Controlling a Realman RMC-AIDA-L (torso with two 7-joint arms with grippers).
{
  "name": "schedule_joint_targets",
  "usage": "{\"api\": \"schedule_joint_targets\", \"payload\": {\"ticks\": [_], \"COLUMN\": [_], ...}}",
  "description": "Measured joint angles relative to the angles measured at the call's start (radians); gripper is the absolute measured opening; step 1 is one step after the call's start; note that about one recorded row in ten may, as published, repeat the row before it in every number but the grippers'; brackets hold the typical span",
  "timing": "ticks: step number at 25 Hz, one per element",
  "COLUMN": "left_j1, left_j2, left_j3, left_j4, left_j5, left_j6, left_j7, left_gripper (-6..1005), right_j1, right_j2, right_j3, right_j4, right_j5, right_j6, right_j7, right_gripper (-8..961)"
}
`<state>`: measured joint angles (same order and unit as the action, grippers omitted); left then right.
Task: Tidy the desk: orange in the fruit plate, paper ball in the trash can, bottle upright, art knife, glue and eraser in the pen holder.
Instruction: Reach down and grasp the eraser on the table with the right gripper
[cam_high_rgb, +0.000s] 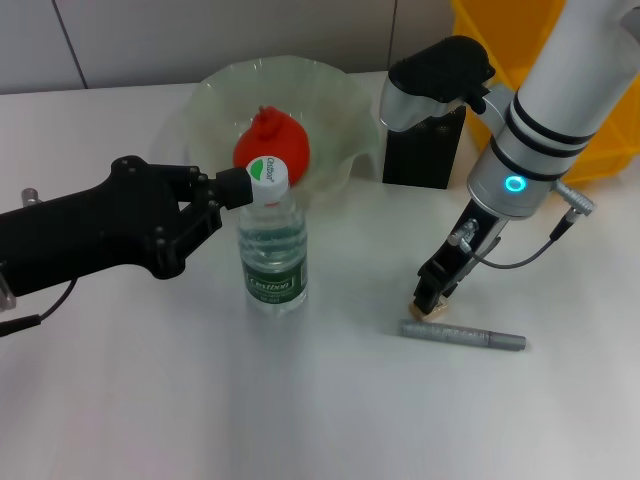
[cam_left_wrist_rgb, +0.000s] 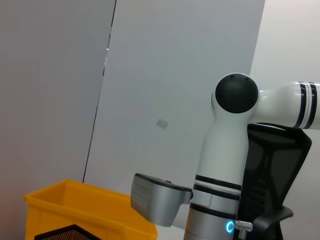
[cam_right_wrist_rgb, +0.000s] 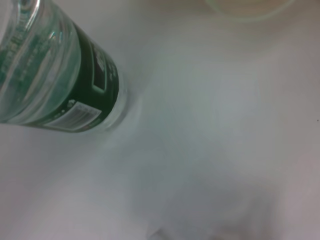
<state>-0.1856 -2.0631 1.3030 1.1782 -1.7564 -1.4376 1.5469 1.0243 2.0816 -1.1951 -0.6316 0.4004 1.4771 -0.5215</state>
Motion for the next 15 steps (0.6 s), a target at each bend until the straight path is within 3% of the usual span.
{"api": "schedule_joint_targets", "payload": {"ticks": [3,9,15], "left_j1": [0.0,-0.001,-0.002], "left_j2": [-0.001,-0.002,-0.002], "left_j3": [-0.001,-0.002,-0.002], "left_j4": [-0.003,-0.005,-0.005], "left_j5": [0.0,-0.002,-0.001], "left_j6": [-0.007,-0.025,-0.026], "left_j7": [0.012,0.022,0.022], "left_gripper": [0,0,0], "right_j1": [0.0,0.0,0.002], "right_j2": [0.0,0.0,0.0], "right_j3": [0.0,0.0,0.0], "right_j4": [0.0,0.0,-0.001], "right_j5": [0.0,0.0,0.0], "right_j6": [0.0,0.0,-0.007], "right_j7": [0.0,0.0,-0.001], "right_gripper": [304,416,430]}}
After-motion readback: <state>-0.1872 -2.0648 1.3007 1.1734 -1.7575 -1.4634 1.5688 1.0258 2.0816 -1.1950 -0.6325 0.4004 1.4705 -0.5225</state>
